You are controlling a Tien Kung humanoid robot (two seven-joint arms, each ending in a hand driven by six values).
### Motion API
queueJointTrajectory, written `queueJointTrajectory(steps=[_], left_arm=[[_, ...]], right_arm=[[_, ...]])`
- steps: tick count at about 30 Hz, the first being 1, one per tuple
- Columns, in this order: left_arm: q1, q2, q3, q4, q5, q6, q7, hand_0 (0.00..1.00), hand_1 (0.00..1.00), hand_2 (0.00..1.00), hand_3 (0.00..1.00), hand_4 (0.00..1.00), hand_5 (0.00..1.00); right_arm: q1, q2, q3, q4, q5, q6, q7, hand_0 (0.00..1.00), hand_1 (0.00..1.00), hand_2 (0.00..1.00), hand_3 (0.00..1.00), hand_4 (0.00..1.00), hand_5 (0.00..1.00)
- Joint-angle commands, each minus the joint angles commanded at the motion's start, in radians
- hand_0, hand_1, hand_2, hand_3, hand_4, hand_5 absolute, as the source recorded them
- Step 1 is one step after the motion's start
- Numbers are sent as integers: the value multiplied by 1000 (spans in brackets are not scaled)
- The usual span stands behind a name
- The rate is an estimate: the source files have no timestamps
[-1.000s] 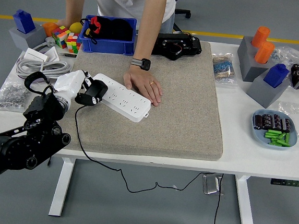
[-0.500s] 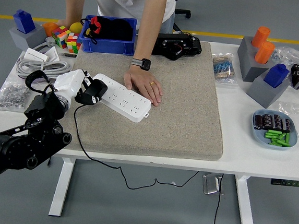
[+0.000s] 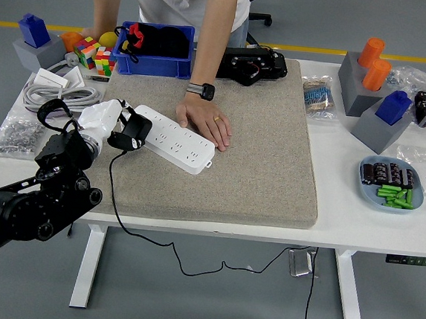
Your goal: Press the white button,pick up the black plug,place it near the board,insert it into the board
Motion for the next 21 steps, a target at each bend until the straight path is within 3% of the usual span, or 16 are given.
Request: queueJointTrajectory(steps=[3, 4, 14, 17, 21], left_arm=[[1, 0, -3, -2, -1, 5, -6, 844, 905, 851, 897, 998, 434], [1, -1, -4, -2, -1, 7, -7, 940, 998, 984, 990, 998, 547], [9, 0, -16, -25, -5, 10, -19, 995, 998, 998, 998, 998, 595], [15, 5, -23, -46, 3, 25, -61, 998, 998, 998, 998, 998, 620], [30, 26, -37, -98, -34, 60, -161, 998, 998, 998, 998, 998, 620]], right_arm=[[0, 0, 0, 0, 0, 0, 0, 771, 666, 638, 603, 649, 408], [0, 0, 0, 1, 0, 0, 0, 769, 666, 638, 602, 649, 407], [-1, 1, 0, 0, 0, 0, 0, 769, 666, 638, 602, 649, 407], [0, 2, 4, 0, -1, 0, 0, 769, 666, 638, 602, 649, 408], [1, 3, 6, 1, -1, 0, 0, 769, 666, 638, 602, 649, 408]])
